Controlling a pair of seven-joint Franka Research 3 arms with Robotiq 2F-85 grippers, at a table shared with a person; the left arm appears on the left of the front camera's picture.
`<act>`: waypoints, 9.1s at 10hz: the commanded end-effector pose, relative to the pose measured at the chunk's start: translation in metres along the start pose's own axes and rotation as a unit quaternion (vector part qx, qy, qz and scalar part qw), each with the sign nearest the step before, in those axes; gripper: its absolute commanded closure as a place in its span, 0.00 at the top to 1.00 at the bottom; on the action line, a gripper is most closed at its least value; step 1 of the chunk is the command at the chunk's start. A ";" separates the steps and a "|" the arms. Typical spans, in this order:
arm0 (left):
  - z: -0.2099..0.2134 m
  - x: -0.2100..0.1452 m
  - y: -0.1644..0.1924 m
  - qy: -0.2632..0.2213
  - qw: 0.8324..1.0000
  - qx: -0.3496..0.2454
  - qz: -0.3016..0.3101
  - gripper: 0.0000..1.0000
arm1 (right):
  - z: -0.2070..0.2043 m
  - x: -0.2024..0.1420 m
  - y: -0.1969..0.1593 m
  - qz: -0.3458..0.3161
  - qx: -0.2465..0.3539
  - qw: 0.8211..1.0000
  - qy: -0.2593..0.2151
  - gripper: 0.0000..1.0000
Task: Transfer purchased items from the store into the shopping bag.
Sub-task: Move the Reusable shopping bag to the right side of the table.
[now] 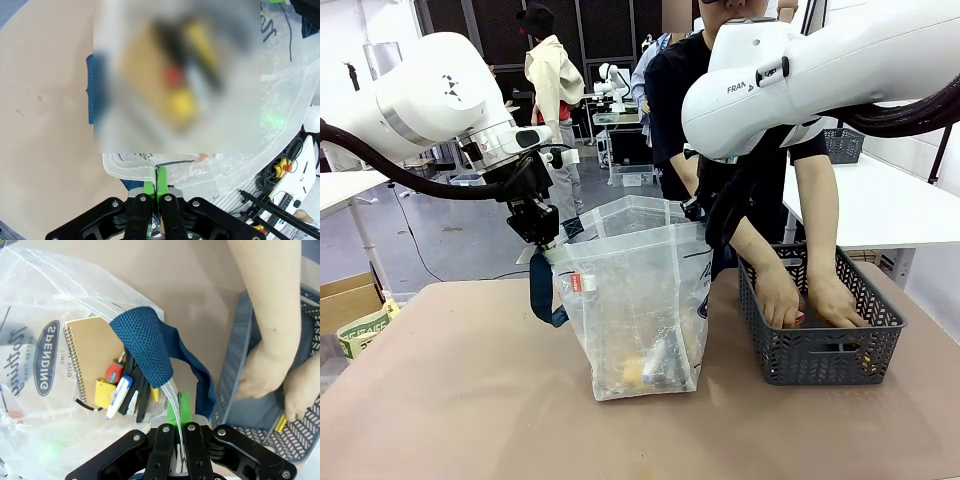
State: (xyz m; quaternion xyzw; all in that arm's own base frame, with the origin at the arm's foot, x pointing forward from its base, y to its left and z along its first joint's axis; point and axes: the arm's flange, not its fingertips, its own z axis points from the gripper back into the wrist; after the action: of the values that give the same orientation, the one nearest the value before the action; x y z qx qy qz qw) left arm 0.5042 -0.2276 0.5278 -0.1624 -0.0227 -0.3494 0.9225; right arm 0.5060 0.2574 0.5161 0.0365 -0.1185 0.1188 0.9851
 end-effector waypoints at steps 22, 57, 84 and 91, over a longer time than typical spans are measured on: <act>-0.001 -0.003 0.000 -0.008 1.000 -0.002 0.001 0.00 | -0.002 -0.003 -0.001 -0.004 -0.002 1.000 0.000 0.00; -0.001 -0.003 0.000 -0.008 1.000 -0.002 0.001 0.00 | -0.002 -0.003 -0.001 -0.004 -0.002 1.000 0.000 0.00; 0.035 -0.034 0.020 -0.126 0.986 -0.107 -0.023 0.00 | 0.059 0.013 -0.018 -0.027 0.173 0.983 0.060 0.00; 0.041 -0.048 0.045 -0.168 0.961 -0.215 -0.038 0.00 | 0.062 0.029 -0.039 -0.065 0.228 0.962 0.137 0.00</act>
State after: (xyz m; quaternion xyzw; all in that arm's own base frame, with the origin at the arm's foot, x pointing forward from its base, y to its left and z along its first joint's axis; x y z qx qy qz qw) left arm 0.4965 -0.1722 0.5448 -0.3649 -0.1109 -0.3307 0.8632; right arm 0.5111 0.2265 0.5677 0.2283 0.0149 0.0813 0.9701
